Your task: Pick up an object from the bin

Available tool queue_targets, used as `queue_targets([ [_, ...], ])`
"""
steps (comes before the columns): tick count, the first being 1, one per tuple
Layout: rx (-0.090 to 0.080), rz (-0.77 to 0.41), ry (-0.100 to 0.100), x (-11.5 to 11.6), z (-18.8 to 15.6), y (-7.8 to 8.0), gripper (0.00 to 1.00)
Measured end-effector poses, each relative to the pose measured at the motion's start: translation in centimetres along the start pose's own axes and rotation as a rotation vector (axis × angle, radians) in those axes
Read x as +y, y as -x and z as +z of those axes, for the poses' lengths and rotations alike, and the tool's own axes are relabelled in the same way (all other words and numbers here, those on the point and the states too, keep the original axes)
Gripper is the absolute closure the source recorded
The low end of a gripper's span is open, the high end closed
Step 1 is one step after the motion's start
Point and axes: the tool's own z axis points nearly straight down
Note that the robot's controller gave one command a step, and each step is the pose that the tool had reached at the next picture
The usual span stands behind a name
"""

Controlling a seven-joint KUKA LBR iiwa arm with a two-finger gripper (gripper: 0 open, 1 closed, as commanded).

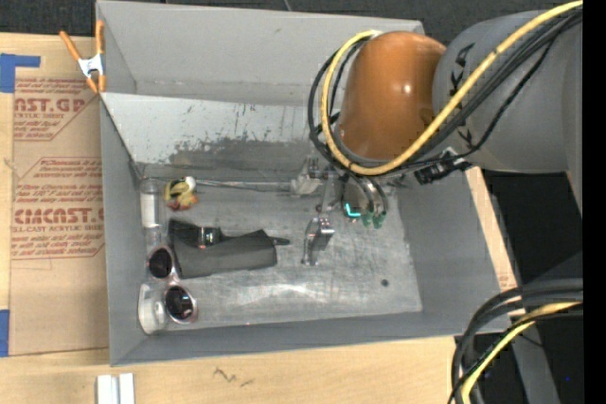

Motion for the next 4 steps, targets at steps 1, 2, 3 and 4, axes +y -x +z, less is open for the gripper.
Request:
queue_targets([
  [1, -0.008, 0.001, 0.0, 0.0, -0.4, 0.2, 0.0],
  [2, -0.013, -0.082, -0.002, 1.7, 1.2, -0.7, 0.0],
  [3, 0.011, -0.209, -0.01, 6.6, 9.7, 3.1, 1.0],
  [4, 0.01, -0.209, -0.01, 6.6, 9.7, 3.1, 1.0],
])
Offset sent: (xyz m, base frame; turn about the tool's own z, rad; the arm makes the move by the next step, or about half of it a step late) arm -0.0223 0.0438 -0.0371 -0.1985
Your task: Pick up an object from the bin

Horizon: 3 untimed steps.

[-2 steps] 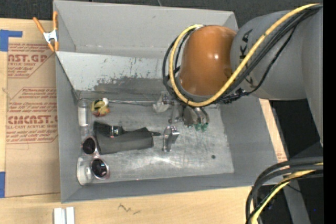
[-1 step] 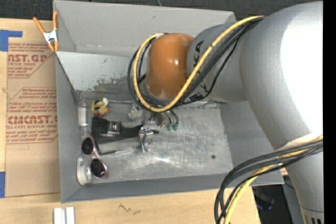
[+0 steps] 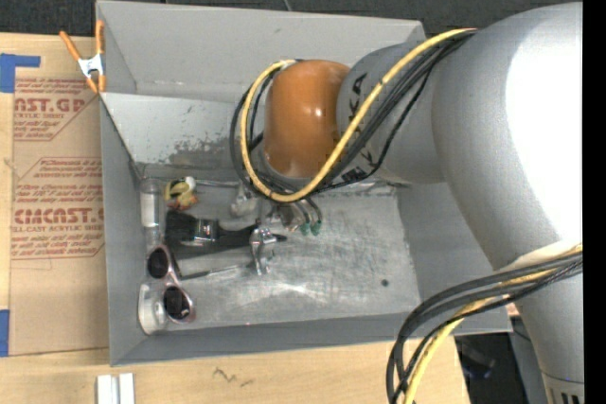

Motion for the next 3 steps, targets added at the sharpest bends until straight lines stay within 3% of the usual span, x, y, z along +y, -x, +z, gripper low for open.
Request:
queue_targets([
  [1, -0.014, -0.017, 0.006, 0.4, -8.1, -2.7, 1.0],
  [2, -0.014, -0.017, 0.006, 0.4, -8.1, -2.7, 1.0],
  [3, -0.009, -0.035, 0.005, 0.7, -11.6, -3.5, 1.0],
])
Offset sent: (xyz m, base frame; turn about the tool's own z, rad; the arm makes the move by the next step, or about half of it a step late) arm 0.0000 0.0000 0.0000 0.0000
